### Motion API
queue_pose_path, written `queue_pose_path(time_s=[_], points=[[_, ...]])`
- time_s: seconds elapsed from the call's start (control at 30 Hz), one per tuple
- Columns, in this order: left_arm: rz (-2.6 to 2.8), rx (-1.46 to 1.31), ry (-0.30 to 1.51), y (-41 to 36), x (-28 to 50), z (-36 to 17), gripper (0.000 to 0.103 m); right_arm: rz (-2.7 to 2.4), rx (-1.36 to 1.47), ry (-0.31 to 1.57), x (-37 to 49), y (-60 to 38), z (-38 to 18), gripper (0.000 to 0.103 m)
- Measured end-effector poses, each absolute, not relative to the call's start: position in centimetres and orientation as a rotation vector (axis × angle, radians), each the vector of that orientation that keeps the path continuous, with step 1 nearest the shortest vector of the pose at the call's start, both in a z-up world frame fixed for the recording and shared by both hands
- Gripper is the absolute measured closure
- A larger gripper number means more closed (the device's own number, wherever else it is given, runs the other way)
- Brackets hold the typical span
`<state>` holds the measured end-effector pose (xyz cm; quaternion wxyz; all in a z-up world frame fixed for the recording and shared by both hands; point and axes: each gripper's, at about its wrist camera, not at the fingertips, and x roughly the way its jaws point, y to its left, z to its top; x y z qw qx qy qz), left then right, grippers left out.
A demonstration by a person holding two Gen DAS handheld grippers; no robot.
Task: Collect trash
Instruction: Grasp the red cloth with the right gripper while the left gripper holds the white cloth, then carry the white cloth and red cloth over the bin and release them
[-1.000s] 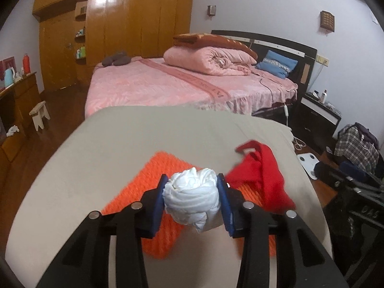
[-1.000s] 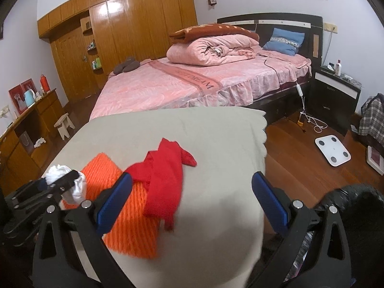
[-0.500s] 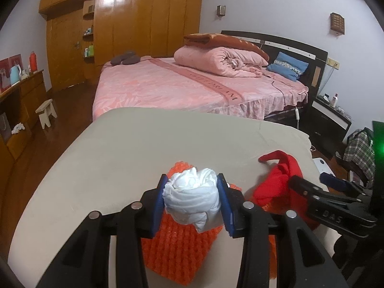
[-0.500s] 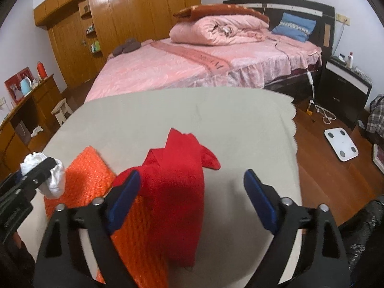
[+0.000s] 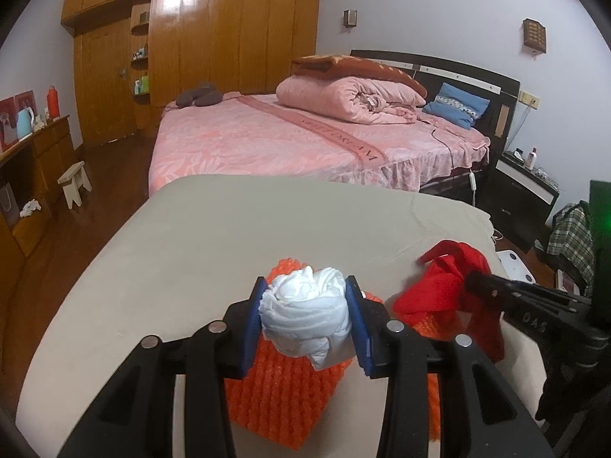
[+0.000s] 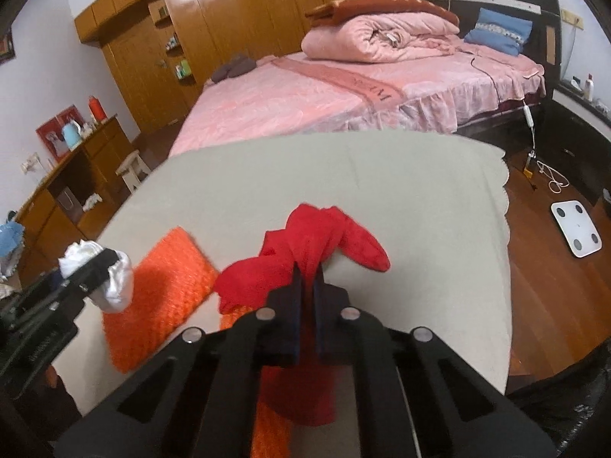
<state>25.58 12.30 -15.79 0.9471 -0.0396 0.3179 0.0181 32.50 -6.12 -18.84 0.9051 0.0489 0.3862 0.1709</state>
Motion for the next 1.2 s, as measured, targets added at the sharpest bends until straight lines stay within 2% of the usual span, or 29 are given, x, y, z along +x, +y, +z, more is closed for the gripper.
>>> queue_pose_path(time_s=[0.6,1.2], points=[[0.005,-0.063,0.580,9.5,21.9,-10.5,0.063,0.419,0.122,0.649,27.5,-8.4,-10.9,0.099],[-0.067,-0.030,0.534,4.7,17.2,-5.8,0.062,0.397,0.134,0.550,20.0,-13.1,-5.8,0.099]])
